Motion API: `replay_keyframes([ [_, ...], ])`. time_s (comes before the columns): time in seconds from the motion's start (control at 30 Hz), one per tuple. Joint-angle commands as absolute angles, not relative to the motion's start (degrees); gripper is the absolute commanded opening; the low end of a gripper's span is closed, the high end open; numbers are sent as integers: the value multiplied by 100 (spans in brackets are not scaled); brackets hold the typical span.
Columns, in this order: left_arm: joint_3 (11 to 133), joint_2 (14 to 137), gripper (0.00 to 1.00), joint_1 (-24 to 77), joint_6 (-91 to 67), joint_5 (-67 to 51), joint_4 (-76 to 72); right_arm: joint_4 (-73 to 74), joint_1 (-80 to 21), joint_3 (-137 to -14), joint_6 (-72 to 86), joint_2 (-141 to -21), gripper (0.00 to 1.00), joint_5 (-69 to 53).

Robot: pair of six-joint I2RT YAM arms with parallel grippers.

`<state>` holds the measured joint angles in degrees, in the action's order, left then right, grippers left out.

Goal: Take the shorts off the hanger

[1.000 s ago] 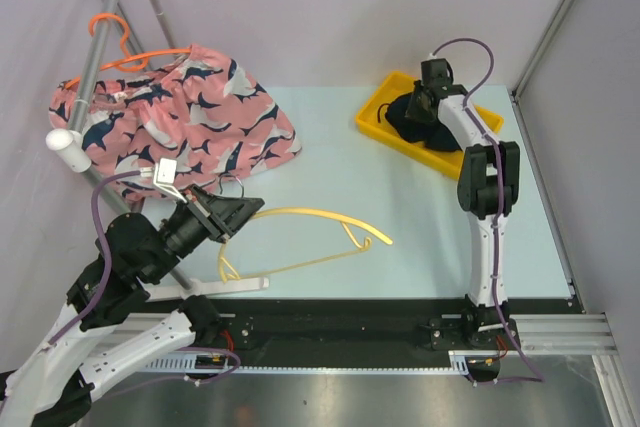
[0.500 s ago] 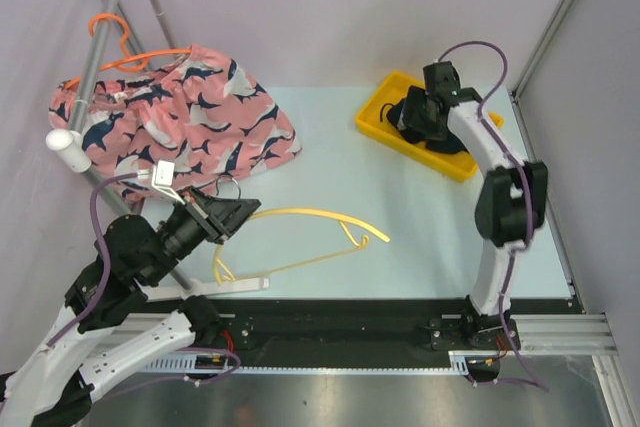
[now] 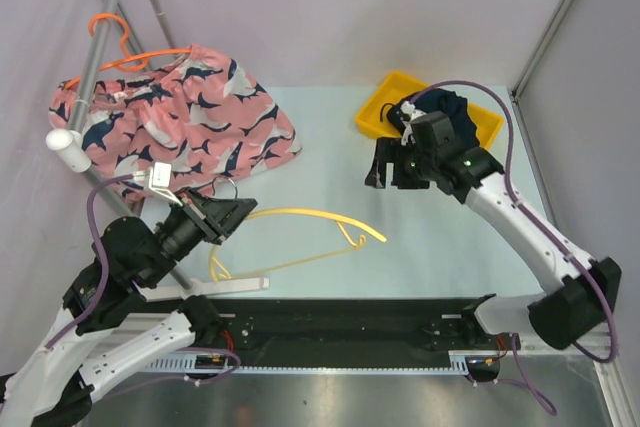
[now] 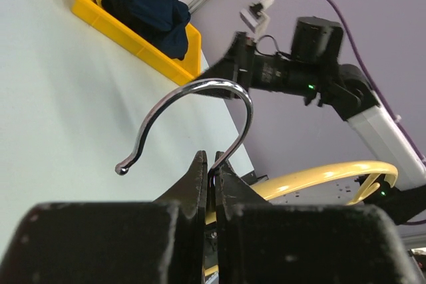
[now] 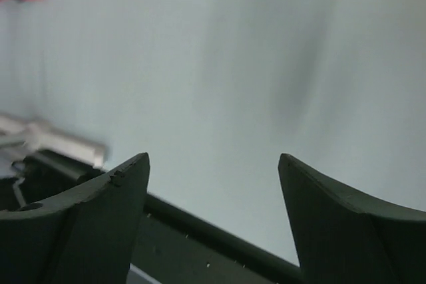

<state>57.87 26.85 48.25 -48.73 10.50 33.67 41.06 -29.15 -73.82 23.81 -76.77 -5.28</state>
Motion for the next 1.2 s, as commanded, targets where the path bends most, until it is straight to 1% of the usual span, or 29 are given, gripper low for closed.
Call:
replay_keyframes([
  [0.0, 5836, 2707, 0, 4825, -4676, 1204, 3164, 3834, -2927, -7436, 2320, -6429, 87, -2088],
  [0.07, 5836, 2716, 0, 4825, -4632, 1195, 3182, 3457, -2927, -7409, 2408, -6066, 94, -2608],
  [0.1, 5836, 2716, 0, 4825, -4623, 1195, 3182, 3341, -2935, -7400, 2469, -5908, 96, -3106],
  [0.17, 5845, 2716, 0, 4825, -4588, 1204, 3225, 3139, -2944, -7392, 2714, -5494, 100, -3487],
  [0.2, 5845, 2707, 0, 4825, -4553, 1213, 3243, 2972, -2936, -7392, 2794, -5406, 100, -3837],
  [0.3, 5819, 2707, 0, 4825, -4492, 1265, 3296, 2691, -2962, -7383, 3198, -5063, 100, -4366],
  [0.43, 5748, 2733, 0, 4825, -4412, 1362, 3331, 2417, -3303, -7374, 3568, -4799, 100, -4825],
  [0.53, 5704, 2777, 0, 4825, -4395, 1415, 3358, 2610, -3638, -7374, 3481, -4772, 100, -4738],
  [0.63, 5669, 2830, 0, 4825, -4395, 1398, 3357, 2935, -4261, -7374, 3288, -4886, 100, -4256],
  [0.77, 5651, 2865, 0, 4825, -4395, 1371, 3375, 2980, -5498, -7374, 3094, -5106, 100, -3080],
  [0.8, 5660, 2865, 0, 4825, -4395, 1371, 3384, 2945, -5650, -7374, 3042, -5185, 99, -2911],
  [0.93, 5678, 2839, 1, 4825, -4403, 1354, 3428, 2786, -6134, -7374, 2900, -5528, 88, -2532],
  [0.97, 5695, 2830, 0, 4825, -4403, 1354, 3436, 2708, -6187, -7374, 2866, -5581, 79, -2453],
  [1.03, 5704, 2813, 0, 4825, -4403, 1362, 3463, 2663, -6284, -7383, 2830, -5712, 69, -2356],
  [1.07, 5704, 2813, 0, 4825, -4412, 1362, 3472, 2663, -6293, -7374, 2813, -5739, 56, -2155],
  [1.1, 5704, 2812, 0, 4825, -4412, 1362, 3480, 2689, -6302, -7383, 2795, -5739, 50, -2032],
  [1.13, 5695, 2795, 0, 4825, -4421, 1354, 3489, 2707, -6302, -7383, 2778, -5731, 36, -1900],
  [1.17, 5687, 2786, 0, 4825, -4447, 1345, 3481, 2777, -6302, -7374, 2743, -5713, 30, -1690],
])
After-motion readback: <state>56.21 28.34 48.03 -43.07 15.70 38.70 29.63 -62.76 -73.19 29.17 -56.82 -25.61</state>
